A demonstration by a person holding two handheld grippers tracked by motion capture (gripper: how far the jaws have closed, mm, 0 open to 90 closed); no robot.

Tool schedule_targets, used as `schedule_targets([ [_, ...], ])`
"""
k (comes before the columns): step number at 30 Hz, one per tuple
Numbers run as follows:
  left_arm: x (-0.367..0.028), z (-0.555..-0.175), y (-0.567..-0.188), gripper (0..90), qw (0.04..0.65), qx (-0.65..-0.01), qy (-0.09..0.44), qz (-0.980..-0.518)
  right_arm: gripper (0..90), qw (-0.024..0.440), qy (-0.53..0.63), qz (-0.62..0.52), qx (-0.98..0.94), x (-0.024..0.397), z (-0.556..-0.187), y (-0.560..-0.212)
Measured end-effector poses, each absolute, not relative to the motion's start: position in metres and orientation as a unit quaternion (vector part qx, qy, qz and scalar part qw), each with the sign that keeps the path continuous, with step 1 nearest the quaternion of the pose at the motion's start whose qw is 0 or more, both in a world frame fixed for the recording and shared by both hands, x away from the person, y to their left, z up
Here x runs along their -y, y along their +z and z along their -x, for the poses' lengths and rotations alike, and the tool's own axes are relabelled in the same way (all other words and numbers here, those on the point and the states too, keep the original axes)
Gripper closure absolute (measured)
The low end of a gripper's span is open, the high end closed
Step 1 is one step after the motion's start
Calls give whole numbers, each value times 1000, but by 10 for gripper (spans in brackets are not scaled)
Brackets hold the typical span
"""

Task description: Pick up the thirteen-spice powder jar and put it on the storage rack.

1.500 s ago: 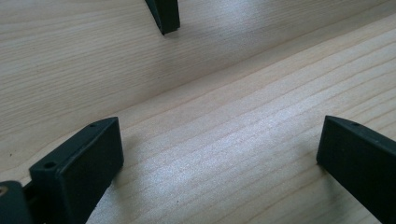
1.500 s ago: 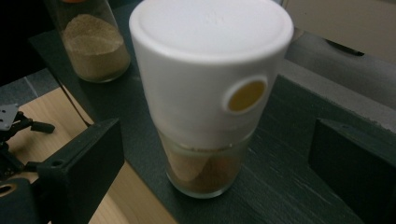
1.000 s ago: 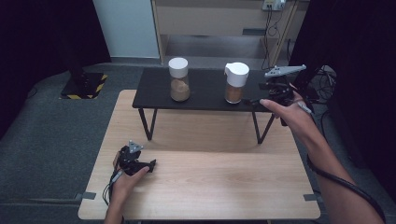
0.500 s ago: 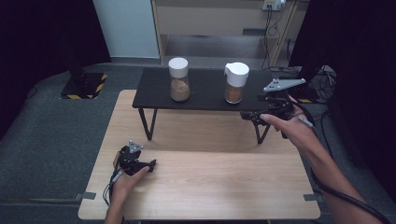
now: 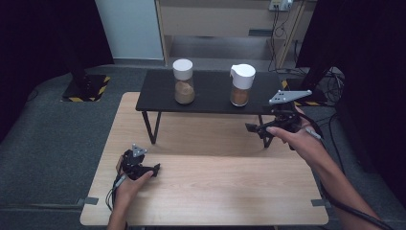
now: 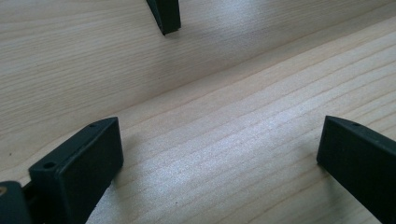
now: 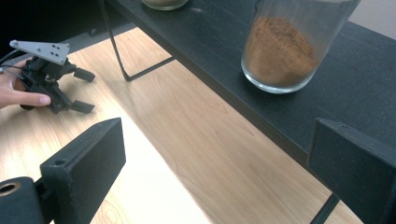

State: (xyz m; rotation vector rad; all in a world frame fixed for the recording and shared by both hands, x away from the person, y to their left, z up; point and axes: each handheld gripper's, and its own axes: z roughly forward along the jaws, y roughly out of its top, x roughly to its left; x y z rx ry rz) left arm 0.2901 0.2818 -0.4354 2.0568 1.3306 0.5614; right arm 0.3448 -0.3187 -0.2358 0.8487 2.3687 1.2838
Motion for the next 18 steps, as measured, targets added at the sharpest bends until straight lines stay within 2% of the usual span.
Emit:
schedule_targets([
  [18, -282, -291, -435, 0, 309, -502, 212, -779, 57, 148, 435, -300, -836, 327, -332, -258],
])
